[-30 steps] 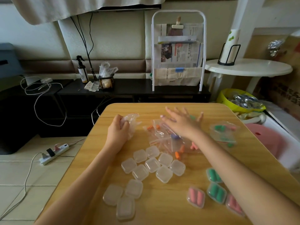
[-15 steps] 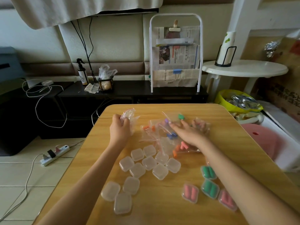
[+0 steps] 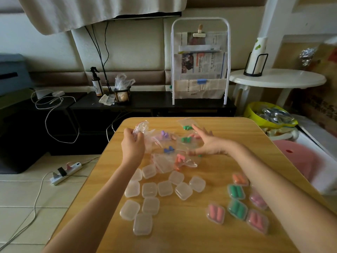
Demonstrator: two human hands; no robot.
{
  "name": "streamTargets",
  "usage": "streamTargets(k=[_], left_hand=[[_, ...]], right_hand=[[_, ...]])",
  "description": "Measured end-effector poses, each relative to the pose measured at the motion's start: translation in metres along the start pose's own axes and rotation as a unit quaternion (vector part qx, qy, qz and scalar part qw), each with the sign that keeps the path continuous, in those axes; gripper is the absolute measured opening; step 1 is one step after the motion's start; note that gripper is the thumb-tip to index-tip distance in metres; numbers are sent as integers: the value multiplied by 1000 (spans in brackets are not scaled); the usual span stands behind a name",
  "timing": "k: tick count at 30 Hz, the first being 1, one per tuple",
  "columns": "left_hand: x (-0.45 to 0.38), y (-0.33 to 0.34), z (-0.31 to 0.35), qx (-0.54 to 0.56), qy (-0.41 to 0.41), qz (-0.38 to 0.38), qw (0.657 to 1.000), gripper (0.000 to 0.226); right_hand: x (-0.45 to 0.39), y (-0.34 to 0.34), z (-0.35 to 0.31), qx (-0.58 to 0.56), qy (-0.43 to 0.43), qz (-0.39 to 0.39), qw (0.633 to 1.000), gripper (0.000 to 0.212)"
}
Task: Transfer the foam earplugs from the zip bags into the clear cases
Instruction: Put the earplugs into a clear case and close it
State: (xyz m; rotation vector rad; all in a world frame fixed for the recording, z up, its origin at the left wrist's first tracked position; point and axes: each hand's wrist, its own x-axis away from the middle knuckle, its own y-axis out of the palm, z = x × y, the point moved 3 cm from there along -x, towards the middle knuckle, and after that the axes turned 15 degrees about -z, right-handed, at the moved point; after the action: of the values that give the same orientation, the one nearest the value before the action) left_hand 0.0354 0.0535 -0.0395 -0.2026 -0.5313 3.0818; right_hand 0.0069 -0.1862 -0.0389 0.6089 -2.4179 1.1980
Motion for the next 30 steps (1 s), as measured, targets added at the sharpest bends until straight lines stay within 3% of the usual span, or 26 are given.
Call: streamTargets(k=[2, 5, 9, 13, 15, 17, 18, 21, 26, 30], left_hand=[[1, -1, 2, 4, 0, 0, 1000, 14], [2, -2, 4, 5, 5, 0, 1000, 13], [-1, -5, 5, 1, 20, 3, 1000, 11], [-5, -8, 6, 11, 15, 4, 1000, 10], [-8, -8, 5, 13, 16, 3, 1000, 12], [-10, -8, 6, 13, 24, -3, 1000, 13], [-12, -7, 7, 15, 28, -8, 999, 13], [-16, -3, 9, 3, 41, -32, 999, 11], [-19, 21, 19, -24, 60, -62, 996, 9], [-15, 65, 37, -15, 50, -108, 993, 10]], right_hand=[[4, 8, 4, 46, -18, -36, 998, 124], [-11, 27, -6, 75, -50, -25, 996, 110], [-38, 39, -32, 51, -76, 65, 994, 76], [-61, 38, -40, -27, -111, 96, 989, 61], [-65, 21, -37, -87, -125, 185, 971, 51], [-71, -2, -26, -40, -63, 271, 960, 51], [-75, -13, -19, 10, -12, 278, 960, 54], [-88, -19, -9, 100, 89, 207, 969, 60], [-83, 12, -36, -54, -38, 150, 986, 58], [-33, -11, -37, -259, -149, 192, 935, 56]])
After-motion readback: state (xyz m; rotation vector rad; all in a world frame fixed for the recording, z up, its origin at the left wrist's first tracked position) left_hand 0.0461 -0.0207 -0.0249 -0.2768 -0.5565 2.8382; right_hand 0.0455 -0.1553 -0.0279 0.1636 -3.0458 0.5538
